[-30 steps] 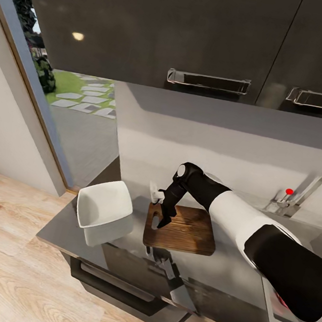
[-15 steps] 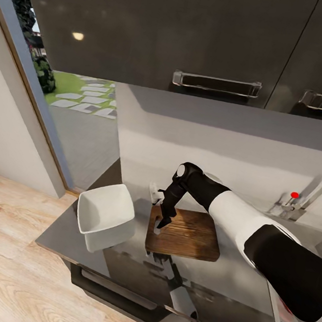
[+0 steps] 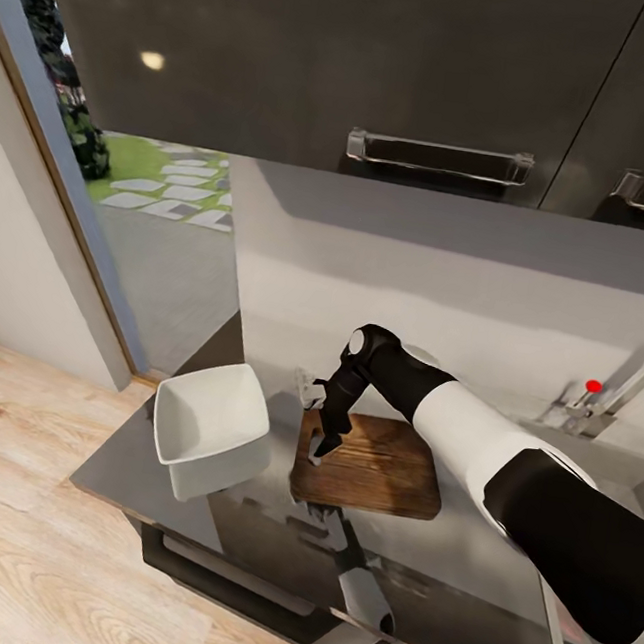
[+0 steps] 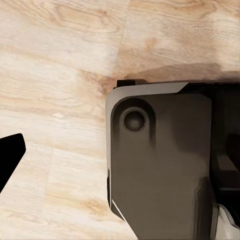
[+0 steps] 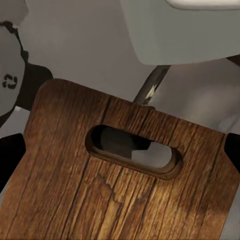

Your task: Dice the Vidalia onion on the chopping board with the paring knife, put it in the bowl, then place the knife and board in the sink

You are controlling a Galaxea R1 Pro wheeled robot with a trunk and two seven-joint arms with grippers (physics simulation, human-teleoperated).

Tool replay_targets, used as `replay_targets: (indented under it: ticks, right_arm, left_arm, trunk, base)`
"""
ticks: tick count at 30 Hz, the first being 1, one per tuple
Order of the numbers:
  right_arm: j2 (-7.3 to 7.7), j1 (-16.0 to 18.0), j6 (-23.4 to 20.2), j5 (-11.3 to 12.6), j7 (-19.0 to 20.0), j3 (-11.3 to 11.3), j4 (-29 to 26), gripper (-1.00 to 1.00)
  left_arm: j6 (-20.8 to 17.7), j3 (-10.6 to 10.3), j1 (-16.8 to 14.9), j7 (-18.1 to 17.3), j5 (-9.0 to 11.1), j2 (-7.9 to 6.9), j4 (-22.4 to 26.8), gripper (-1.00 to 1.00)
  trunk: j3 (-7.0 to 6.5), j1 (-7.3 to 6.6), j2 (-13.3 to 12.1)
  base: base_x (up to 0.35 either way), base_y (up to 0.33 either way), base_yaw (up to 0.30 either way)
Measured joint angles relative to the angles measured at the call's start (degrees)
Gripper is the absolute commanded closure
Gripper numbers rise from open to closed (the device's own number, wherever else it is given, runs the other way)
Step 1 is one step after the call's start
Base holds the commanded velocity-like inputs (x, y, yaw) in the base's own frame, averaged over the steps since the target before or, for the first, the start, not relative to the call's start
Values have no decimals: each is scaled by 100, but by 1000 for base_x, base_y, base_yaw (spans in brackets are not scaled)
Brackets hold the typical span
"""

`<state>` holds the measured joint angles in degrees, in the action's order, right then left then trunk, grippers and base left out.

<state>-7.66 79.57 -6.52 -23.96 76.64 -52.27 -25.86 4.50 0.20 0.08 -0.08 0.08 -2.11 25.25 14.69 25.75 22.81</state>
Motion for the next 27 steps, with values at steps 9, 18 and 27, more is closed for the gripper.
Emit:
replay_targets:
  ticks: [9,18,27]
  right_arm:
    - [-8,2,0,-11,-7,-1,0,-100]
    - [-8,0,0,-12,-18,0,0,-100]
    - [-21,0,0,-12,-54,1,0,-100]
  left_arm:
    - [-1,0,0,0,0,0,0,-100]
    - [4,4,0,0,0,0,3,-100]
    - [1,2,2,0,0,0,8,-100]
  trunk:
    - [58,-2,1]
    - [60,0,1]
    - [69,0,0]
  base:
    - [56,0,0]
    - [50,0,0]
    - [1,0,0]
